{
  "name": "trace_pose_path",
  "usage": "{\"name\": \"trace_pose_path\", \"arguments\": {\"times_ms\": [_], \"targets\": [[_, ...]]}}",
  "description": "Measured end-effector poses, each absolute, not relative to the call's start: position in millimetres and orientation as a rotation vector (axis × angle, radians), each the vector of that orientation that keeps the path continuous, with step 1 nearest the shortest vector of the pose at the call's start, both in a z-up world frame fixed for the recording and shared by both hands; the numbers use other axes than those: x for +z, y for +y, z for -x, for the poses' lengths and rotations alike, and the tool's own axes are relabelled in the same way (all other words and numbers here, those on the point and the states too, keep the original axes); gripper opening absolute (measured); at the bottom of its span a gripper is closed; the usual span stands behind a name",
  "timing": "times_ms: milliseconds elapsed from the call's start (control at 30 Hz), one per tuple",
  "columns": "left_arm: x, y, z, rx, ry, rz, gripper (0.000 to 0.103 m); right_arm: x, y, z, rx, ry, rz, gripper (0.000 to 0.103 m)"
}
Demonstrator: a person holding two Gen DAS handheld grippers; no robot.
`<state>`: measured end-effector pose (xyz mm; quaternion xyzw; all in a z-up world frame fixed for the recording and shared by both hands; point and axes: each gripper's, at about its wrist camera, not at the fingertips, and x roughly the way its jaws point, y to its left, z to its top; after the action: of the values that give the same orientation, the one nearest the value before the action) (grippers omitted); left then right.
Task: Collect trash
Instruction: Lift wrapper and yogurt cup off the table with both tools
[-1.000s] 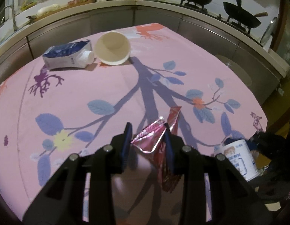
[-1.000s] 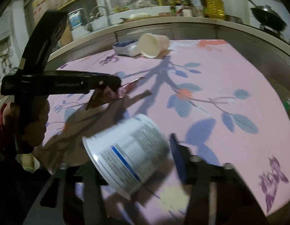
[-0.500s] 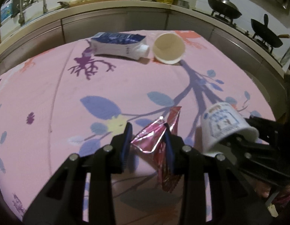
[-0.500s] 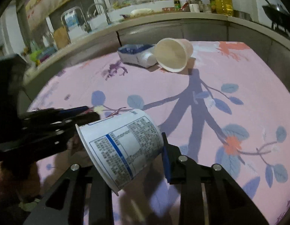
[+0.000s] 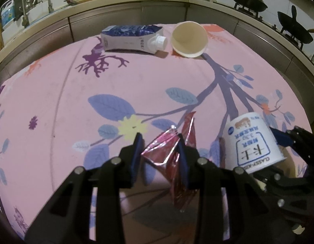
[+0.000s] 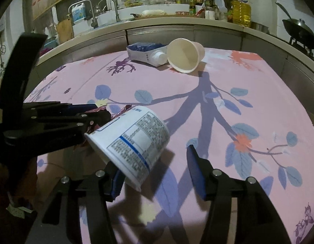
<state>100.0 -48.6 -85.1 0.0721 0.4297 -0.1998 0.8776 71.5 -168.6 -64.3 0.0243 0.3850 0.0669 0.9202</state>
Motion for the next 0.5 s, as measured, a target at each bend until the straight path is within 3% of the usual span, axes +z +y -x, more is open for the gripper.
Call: {"name": "trace_pose_path", "arguments": {"times_ms": [333, 500], "targets": [[-85.9, -48.8, -100.9, -0.412, 0.898, -0.153, 0.032, -64.1, -180.5, -59.3, 0.162, 0.802, -0.126, 0.054], [-86.1, -48.7, -101.0, -0.411, 0.896, -0.153, 0.032, -68.4, -186.1, -66.1, 0.205, 0.843, -0.205, 0.016]]}}
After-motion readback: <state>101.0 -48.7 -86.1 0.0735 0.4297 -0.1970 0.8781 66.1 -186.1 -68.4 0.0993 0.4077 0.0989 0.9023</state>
